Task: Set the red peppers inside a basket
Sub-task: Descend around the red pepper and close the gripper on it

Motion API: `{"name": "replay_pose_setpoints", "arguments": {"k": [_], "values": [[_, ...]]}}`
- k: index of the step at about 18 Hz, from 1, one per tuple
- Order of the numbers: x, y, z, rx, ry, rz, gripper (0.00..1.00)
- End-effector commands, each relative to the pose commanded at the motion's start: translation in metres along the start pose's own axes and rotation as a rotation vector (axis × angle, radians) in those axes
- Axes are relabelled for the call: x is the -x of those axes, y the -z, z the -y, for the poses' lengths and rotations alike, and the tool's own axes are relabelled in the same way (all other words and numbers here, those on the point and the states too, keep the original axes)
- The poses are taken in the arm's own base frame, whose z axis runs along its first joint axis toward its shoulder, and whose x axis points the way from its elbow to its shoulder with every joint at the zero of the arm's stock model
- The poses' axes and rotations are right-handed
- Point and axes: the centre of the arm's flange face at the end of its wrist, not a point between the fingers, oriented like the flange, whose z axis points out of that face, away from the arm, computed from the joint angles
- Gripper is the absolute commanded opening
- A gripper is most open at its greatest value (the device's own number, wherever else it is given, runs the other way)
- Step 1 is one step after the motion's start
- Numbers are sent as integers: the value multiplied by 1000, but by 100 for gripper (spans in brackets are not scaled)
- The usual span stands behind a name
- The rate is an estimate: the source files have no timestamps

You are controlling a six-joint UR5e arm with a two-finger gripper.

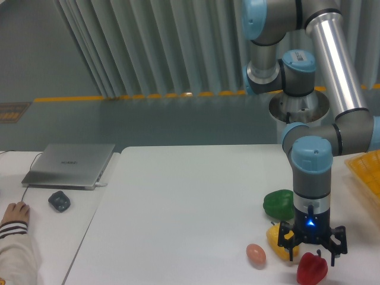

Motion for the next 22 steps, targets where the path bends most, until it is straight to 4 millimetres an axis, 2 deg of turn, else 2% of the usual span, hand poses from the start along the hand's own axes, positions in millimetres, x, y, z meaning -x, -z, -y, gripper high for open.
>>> {"name": "replay_pose_setpoints", "arguments": {"k": [22], "values": [[0, -19, -3, 28, 10, 3, 100]]}}
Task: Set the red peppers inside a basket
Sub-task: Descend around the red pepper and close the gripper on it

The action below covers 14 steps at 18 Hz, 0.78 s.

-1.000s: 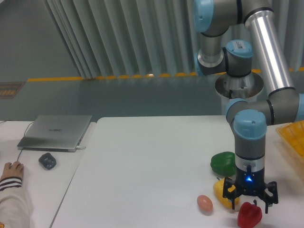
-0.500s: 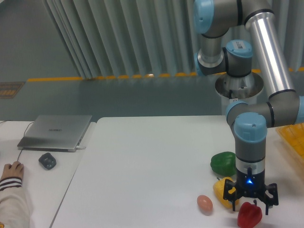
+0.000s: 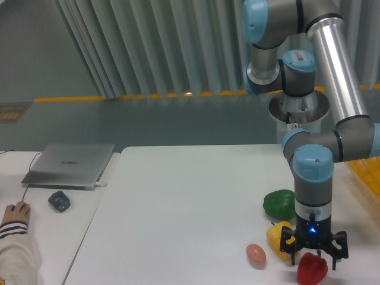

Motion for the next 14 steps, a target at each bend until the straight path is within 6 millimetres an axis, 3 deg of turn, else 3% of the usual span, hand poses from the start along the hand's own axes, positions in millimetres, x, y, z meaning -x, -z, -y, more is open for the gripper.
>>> {"name": "replay_pose_setpoints", "arguments": {"k": [9, 14], "values": [[2, 2, 2, -10, 12, 3, 100], [2, 3, 2, -16, 35, 16, 89]]}}
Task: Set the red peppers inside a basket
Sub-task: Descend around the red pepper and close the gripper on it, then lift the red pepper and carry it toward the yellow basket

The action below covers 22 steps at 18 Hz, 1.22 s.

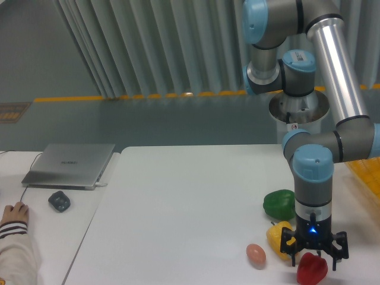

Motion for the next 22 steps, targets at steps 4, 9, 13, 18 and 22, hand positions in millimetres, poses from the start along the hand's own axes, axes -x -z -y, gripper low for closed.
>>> {"name": "replay_pose_setpoints", "arguments": {"k": [4, 9, 13, 18, 22], "values": [[0, 0, -1, 2, 0, 1, 82], [-1, -3, -2, 6, -3, 0, 79], [-3, -5, -2, 9, -4, -3, 71], [-3, -4, -2, 9, -15, -3, 66], [-3, -1, -2, 5, -17, -4, 60]]}}
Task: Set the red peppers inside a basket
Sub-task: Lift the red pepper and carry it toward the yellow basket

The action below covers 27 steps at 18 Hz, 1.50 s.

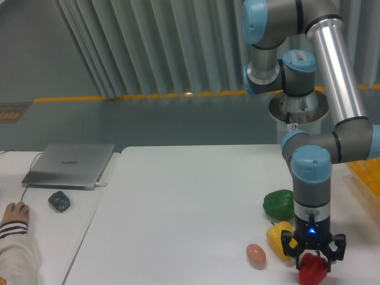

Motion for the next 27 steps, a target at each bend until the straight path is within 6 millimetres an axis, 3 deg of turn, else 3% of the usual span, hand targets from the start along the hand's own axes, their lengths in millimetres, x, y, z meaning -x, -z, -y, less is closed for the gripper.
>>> {"name": "replay_pose_setpoints", "arguments": {"k": [9, 15, 20, 27], "values": [[5, 17, 4, -27, 3, 1, 55], [24, 58, 6, -82, -28, -29, 55], [35, 75, -7, -33, -176, -55, 55], [63, 90, -39, 69, -448, -112, 55]]}}
